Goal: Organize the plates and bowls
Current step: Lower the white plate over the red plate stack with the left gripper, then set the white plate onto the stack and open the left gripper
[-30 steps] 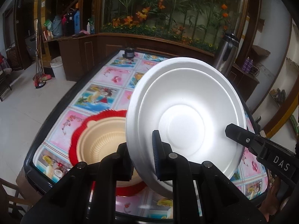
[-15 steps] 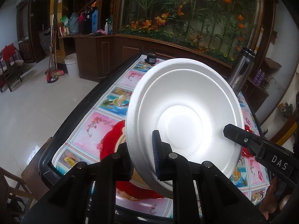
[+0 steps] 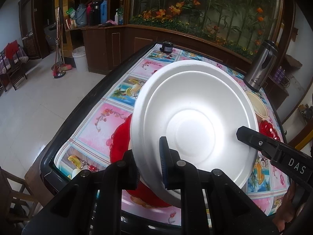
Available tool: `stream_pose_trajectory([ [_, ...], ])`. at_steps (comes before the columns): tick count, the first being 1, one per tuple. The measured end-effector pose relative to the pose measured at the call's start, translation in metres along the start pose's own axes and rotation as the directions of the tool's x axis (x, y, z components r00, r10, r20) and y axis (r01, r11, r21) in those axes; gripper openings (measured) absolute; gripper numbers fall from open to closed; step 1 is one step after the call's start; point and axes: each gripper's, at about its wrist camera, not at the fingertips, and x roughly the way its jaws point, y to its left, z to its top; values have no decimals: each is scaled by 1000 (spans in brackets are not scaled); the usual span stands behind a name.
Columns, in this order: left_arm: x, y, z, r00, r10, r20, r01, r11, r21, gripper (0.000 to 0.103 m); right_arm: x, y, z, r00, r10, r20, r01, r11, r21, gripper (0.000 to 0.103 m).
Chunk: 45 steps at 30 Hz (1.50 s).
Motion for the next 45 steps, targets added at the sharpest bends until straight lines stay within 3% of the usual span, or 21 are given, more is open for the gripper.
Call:
stream_pose_trajectory([
  [28,12,9,5,1000,10,-5,-10,1000,-15,14,18,4,4,1000,-3,-29,3,1000,11,9],
  [45,28,10,1,998,18,-56,-19,1000,-6,15,31,-3,1,998,-10,-62,12,1000,29,9],
])
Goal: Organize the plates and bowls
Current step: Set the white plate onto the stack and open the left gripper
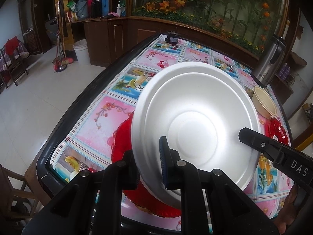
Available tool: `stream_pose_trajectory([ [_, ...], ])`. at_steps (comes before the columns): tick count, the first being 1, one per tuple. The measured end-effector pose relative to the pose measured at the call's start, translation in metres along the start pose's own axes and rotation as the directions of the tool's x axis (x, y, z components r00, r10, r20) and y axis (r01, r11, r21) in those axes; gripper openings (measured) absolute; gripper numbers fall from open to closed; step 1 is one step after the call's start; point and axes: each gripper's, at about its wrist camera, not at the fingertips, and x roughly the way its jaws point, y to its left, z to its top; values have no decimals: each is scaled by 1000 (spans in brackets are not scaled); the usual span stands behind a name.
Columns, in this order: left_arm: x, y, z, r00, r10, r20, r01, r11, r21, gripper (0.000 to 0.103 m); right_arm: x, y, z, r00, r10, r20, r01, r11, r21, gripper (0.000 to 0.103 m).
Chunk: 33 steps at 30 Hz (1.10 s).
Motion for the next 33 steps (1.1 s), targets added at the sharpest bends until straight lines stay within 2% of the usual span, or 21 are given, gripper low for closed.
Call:
stream_pose_trajectory([
  [14,2,-2,0,1000,-3,-4,3,1000,8,14,3,-3,1,1000,-3,-8,3,1000,7,9],
  [18,1,-3,1,1000,-4,-5,4,1000,9,15,4,-5,0,1000,2,-15,-2,1000,12,13],
  [28,-2,-4,-1,1000,1,2,-1,1000,12,15,5,-5,-2,1000,3,-27,-2,1000,12,14],
  [31,-2,-4,0,1000,1,2,-1,1000,13,17,5,-5,-2,1000,3,-28,-3,1000,11,14],
  [33,-3,-4,0,1000,-6,2,6,1000,12,26,4,-5,-2,1000,4,-28,-4,1000,13,14],
])
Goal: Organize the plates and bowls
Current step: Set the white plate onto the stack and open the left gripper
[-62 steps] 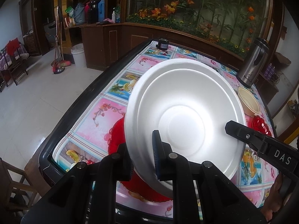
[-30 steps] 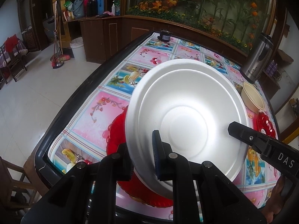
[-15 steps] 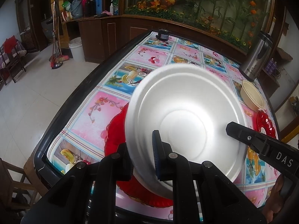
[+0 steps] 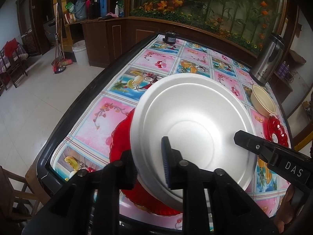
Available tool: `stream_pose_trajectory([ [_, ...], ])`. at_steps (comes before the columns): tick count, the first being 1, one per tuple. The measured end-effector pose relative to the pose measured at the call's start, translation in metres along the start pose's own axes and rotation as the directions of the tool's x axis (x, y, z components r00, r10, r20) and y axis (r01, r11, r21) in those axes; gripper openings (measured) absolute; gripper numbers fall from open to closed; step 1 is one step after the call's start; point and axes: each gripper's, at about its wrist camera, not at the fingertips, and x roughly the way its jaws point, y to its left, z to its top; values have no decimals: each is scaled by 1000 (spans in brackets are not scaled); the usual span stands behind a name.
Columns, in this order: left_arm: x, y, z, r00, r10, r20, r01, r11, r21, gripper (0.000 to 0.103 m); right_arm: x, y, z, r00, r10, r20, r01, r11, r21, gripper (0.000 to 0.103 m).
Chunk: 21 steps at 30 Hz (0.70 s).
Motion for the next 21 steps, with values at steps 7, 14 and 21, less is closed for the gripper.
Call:
stream_pose_trajectory([
  [7,-8,2,2,1000,2,24,-2,1000,-14,45,-2,0,0,1000,-6,3,6,1000,-1,16],
  [14,-17,7,6,999,-8,52,10,999,-41,49,-11,-4,1,1000,-5,20,5,1000,17,29],
  [21,-29,-11,10,996,-43,78,44,999,-17,61,-29,-12,-2,998,20,53,-22,999,41,49],
])
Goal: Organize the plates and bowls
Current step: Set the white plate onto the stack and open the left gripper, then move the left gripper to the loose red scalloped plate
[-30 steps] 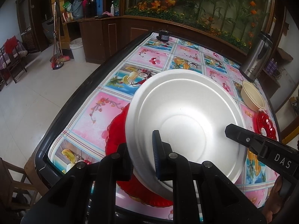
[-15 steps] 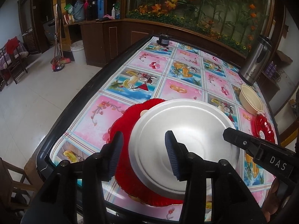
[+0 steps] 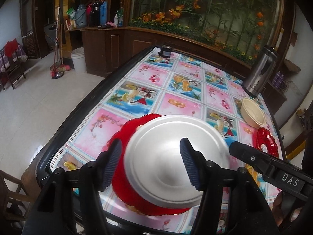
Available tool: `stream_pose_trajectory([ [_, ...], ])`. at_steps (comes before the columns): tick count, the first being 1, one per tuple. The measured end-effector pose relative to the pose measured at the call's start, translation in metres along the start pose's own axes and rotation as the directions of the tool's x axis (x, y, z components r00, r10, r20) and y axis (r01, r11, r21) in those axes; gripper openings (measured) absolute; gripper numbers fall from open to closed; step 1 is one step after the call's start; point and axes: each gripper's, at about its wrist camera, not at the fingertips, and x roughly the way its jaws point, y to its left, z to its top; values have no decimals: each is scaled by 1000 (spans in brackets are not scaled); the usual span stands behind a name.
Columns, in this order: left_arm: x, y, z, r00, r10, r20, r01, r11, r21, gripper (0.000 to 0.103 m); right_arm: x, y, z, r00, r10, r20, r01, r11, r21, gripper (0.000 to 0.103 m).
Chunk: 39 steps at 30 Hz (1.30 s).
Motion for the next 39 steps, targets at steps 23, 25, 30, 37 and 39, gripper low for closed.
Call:
stream_pose_trajectory([
  [23,32,-201,-16,959,-223,-173,265,922,281,75,-121,-173,-27,983,-113,144,57,936,347,85],
  [25,43,-216,-21,954,-217,-206,270,919,285,75,-135,-195,-29,977,-137,165,63,919,389,85],
  [30,74,-254,-28,936,-219,-274,296,913,282,75,-154,-254,-37,966,-193,173,78,854,514,85],
  [37,107,-285,-32,924,-220,-314,307,914,263,75,-146,-305,-45,973,-168,157,39,794,607,85],
  [39,114,-289,-32,920,-213,-329,303,918,254,75,-143,-315,-45,975,-160,156,29,783,621,85],
])
